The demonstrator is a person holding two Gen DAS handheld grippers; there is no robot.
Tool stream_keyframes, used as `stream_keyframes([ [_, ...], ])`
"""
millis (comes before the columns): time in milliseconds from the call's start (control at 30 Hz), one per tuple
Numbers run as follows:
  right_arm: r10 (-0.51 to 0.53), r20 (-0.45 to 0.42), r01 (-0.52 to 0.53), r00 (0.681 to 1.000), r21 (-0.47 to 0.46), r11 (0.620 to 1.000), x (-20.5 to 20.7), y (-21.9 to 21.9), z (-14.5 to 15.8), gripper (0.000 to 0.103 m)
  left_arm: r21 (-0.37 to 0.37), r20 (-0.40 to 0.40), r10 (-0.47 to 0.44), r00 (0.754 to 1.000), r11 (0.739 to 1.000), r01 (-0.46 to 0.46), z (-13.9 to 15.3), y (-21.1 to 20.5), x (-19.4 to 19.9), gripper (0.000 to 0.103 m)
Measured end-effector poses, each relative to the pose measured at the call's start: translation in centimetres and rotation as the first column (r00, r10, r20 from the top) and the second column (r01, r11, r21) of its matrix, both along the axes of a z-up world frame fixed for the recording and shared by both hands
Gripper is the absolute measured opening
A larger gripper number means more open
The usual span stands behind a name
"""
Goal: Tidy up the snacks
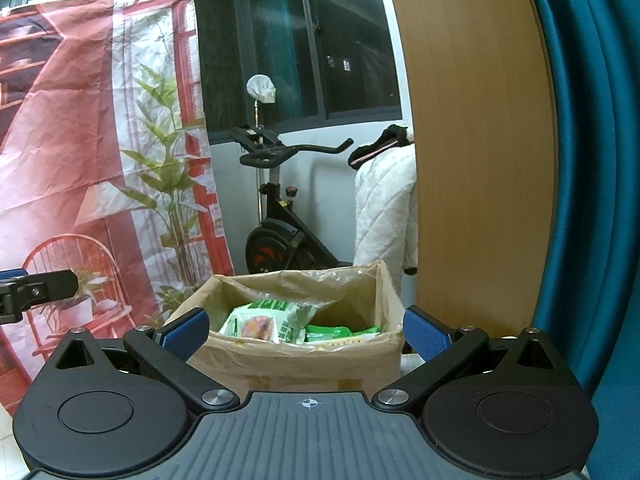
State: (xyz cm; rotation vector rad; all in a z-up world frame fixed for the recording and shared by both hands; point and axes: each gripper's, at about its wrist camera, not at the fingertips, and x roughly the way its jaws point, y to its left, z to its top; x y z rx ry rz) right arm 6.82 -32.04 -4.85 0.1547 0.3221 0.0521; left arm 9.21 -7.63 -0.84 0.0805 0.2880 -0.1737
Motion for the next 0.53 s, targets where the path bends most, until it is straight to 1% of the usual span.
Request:
stream_keyframes([
  [533,0.006,-0.006,-0.006,1.0,-0.003,1.0,0.14,0.13,-0.13,0.102,-0.01,-0.012,0.0,1.0,1.0,0.0,-0.1,-0.1,0.11,0.098],
])
